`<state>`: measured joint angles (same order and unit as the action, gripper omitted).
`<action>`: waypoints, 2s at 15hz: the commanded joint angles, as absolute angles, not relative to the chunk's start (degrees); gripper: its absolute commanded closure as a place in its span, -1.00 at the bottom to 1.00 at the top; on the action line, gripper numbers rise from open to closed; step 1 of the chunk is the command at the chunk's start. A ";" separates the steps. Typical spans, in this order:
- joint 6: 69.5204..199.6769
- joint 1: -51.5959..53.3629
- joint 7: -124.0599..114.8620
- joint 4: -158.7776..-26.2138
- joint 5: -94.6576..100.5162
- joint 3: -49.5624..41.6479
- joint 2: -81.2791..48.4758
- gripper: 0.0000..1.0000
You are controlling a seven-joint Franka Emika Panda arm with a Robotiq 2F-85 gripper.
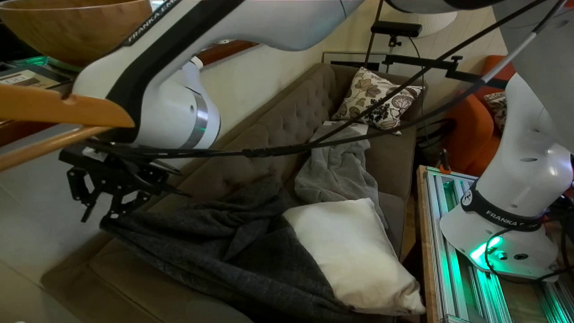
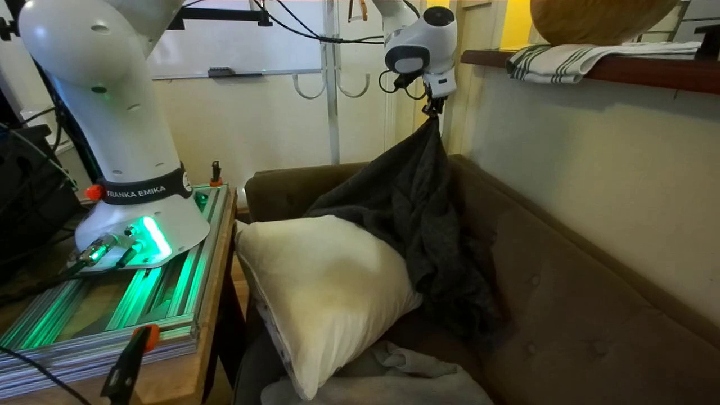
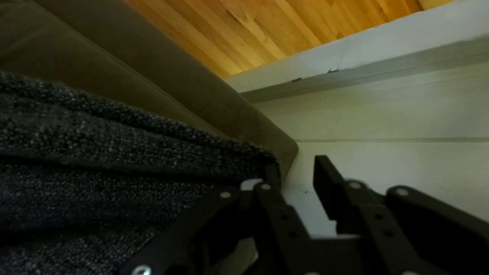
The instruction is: Shift the pillow to the right
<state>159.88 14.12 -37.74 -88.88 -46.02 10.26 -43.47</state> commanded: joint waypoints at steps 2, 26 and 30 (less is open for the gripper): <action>152.53 13.40 -43.12 -99.75 -45.13 6.69 -34.64 -0.37; 148.45 9.48 -60.44 -139.06 -27.26 -3.12 -16.07 -1.00; 153.93 3.76 -55.95 -141.83 -30.73 -3.50 -17.50 -1.00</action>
